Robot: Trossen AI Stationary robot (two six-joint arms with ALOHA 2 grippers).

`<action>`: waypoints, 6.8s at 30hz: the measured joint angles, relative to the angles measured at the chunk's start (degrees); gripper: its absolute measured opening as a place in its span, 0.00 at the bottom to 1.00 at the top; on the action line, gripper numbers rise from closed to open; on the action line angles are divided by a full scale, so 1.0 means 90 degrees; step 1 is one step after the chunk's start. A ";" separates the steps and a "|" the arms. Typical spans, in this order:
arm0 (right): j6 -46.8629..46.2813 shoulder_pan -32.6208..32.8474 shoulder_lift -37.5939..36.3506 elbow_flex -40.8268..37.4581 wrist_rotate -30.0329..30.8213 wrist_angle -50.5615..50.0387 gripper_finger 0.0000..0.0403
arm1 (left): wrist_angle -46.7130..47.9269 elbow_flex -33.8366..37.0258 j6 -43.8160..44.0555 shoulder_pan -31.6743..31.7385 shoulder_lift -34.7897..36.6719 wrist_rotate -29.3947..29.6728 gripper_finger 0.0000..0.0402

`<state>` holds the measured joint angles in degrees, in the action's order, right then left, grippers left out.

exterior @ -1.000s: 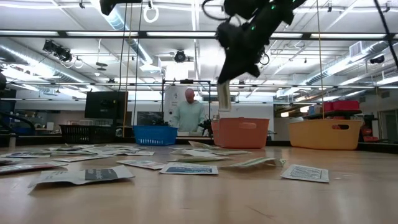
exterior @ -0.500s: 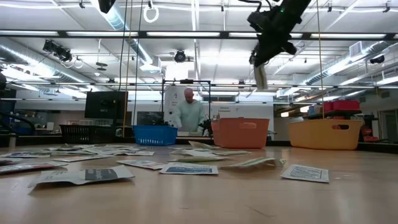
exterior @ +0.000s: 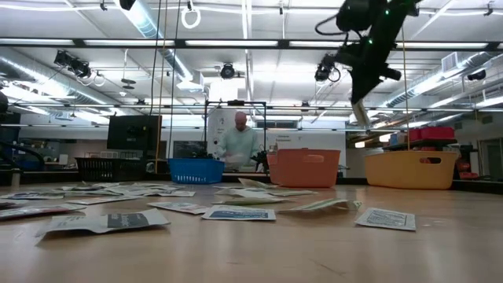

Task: Pick & Place First Aid Supplies
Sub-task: Put the bandage into the yellow bin

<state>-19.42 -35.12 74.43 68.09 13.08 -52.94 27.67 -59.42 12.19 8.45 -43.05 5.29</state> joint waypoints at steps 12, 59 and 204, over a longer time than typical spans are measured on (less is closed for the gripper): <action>-0.0286 -0.1296 0.0002 -0.0952 0.0168 0.0161 0.00 | 0.0003 0.0000 0.0002 0.0000 -0.0002 0.0107 0.26; 0.0230 -0.0087 0.0002 -0.1080 -0.1127 0.0084 0.50 | 0.0006 0.0000 0.0080 0.0000 -0.0005 0.0412 0.26; 0.4732 0.5532 0.3336 -0.1109 -0.2114 0.4230 0.12 | -0.0011 0.0000 0.0461 -0.0002 -0.0005 0.0409 0.26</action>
<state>23.17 14.66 104.45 58.11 -5.94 -14.87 27.57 -59.42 16.34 8.43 -43.09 8.97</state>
